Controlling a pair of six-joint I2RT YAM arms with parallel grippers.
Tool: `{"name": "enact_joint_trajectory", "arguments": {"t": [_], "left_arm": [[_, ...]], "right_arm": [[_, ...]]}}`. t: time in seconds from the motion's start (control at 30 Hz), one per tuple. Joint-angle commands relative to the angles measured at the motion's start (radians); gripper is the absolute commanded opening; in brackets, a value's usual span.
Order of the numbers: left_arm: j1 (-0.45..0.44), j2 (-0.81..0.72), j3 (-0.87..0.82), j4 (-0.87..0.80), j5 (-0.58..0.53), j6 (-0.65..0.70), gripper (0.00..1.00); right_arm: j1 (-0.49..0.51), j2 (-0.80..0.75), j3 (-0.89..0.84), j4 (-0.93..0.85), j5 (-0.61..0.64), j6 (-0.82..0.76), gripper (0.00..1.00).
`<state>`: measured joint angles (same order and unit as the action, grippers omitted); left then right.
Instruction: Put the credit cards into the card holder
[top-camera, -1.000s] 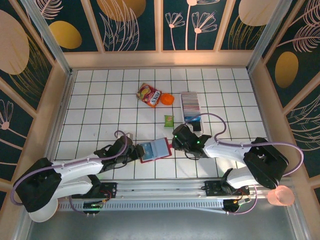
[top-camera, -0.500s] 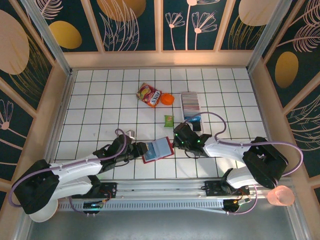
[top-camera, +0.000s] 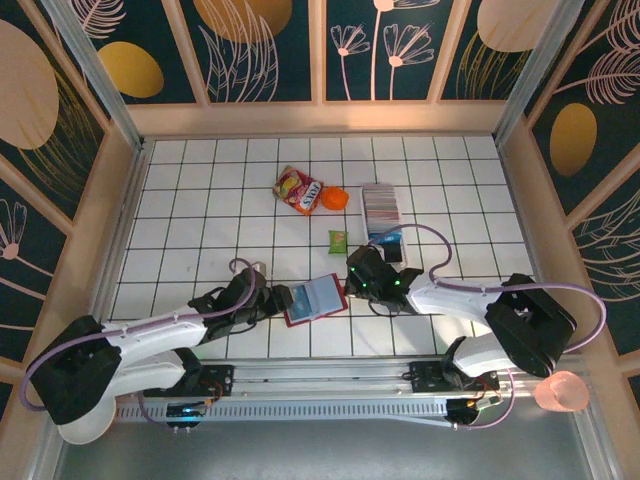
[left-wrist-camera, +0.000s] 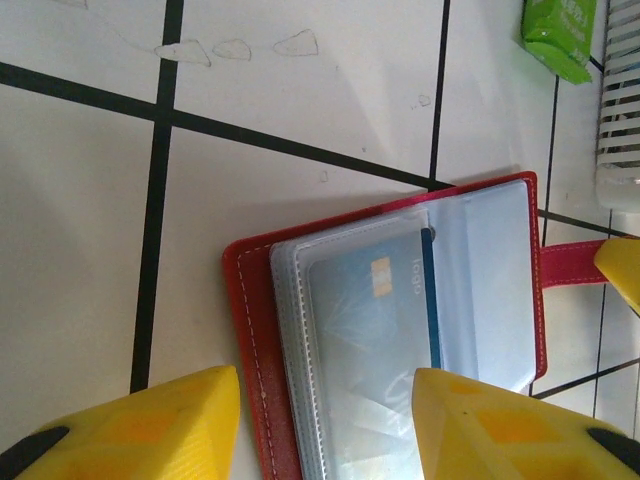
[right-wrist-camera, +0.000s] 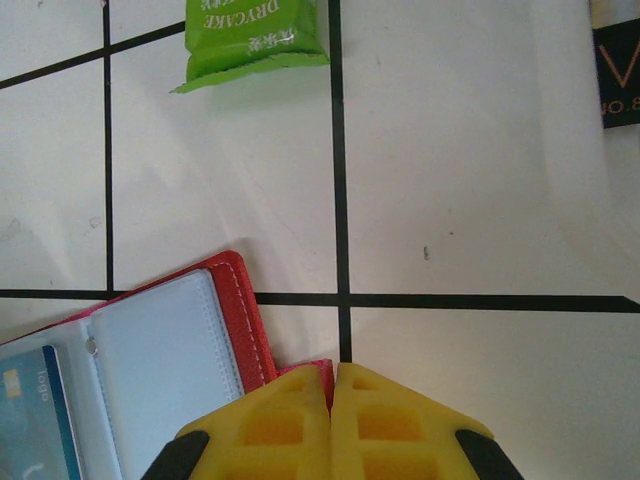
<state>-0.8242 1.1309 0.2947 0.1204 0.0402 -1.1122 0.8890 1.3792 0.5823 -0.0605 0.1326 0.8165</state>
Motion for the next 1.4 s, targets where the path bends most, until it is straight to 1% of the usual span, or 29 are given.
{"name": "enact_joint_trajectory", "arguments": {"t": [0.0,0.3,0.5,0.73,0.97,1.23,1.37], "left_arm": [[-0.003,0.026,0.025,-0.007,-0.006,-0.005,0.49],[-0.003,0.076,0.023,0.044,0.027,-0.021,0.5],[-0.002,0.098,0.017,0.131,0.09,-0.044,0.49],[-0.003,0.14,0.025,0.188,0.131,-0.054,0.48],[-0.001,0.136,0.016,0.247,0.173,-0.071,0.46],[-0.002,0.088,0.021,0.268,0.167,-0.074,0.46],[-0.002,0.068,0.019,0.304,0.179,-0.086,0.45]], "right_arm": [[0.014,0.001,-0.01,0.015,0.007,0.009,0.0],[0.03,0.017,-0.013,0.03,0.004,0.02,0.0],[0.044,0.032,-0.016,0.05,0.0,0.026,0.0],[0.059,0.05,-0.022,0.07,-0.004,0.043,0.0],[0.073,0.063,-0.031,0.085,-0.004,0.059,0.0],[0.09,0.075,-0.042,0.101,-0.001,0.08,0.0],[0.105,0.072,-0.047,0.102,0.002,0.092,0.0]]}}
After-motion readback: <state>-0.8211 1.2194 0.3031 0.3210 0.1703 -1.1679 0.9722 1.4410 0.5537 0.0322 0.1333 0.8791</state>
